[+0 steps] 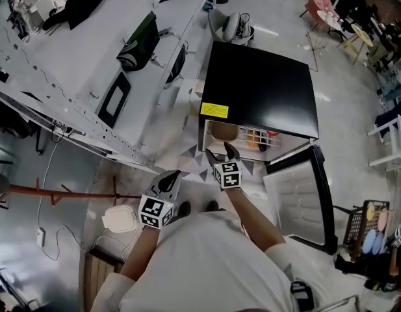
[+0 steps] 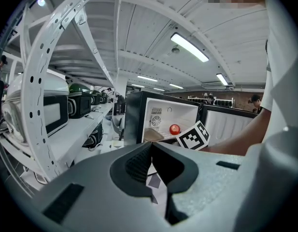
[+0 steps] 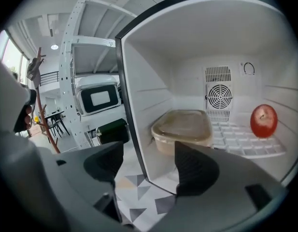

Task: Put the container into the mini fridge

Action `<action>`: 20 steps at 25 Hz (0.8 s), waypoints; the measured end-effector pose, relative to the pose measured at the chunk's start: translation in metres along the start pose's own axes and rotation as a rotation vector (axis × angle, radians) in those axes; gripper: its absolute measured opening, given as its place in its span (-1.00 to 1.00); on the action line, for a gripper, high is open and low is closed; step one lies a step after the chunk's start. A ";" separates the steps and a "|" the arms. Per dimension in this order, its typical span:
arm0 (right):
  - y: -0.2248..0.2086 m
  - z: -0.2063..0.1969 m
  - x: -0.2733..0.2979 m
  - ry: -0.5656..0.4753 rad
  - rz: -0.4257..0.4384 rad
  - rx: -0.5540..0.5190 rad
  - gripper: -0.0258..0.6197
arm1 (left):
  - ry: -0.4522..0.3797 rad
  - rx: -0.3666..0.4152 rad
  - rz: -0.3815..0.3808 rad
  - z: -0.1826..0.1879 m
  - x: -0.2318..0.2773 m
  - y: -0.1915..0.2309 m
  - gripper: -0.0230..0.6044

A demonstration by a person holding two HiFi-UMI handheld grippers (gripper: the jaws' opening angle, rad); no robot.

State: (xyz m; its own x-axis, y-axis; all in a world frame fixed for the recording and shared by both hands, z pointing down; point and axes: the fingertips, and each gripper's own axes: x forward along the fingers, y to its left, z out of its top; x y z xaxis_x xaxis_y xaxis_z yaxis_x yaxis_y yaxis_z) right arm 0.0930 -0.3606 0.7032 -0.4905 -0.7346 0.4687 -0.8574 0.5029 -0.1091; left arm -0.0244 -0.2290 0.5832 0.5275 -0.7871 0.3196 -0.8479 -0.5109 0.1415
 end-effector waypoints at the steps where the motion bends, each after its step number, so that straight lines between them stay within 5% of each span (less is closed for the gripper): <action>1: 0.000 0.000 0.002 0.003 0.009 -0.006 0.14 | 0.000 -0.002 0.006 -0.001 0.000 -0.001 -0.91; 12: 0.008 0.007 -0.022 -0.004 0.132 -0.074 0.15 | 0.003 -0.041 0.054 -0.012 0.008 -0.021 -0.91; 20: 0.011 0.025 -0.067 -0.051 0.190 -0.102 -0.20 | 0.001 -0.060 0.075 -0.020 0.016 -0.043 -0.91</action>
State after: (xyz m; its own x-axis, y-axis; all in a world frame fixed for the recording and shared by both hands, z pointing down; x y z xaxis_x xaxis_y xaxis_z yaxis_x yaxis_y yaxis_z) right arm 0.1123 -0.3174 0.6489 -0.6513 -0.6429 0.4031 -0.7299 0.6761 -0.1010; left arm 0.0198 -0.2128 0.6010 0.4621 -0.8223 0.3322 -0.8869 -0.4285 0.1729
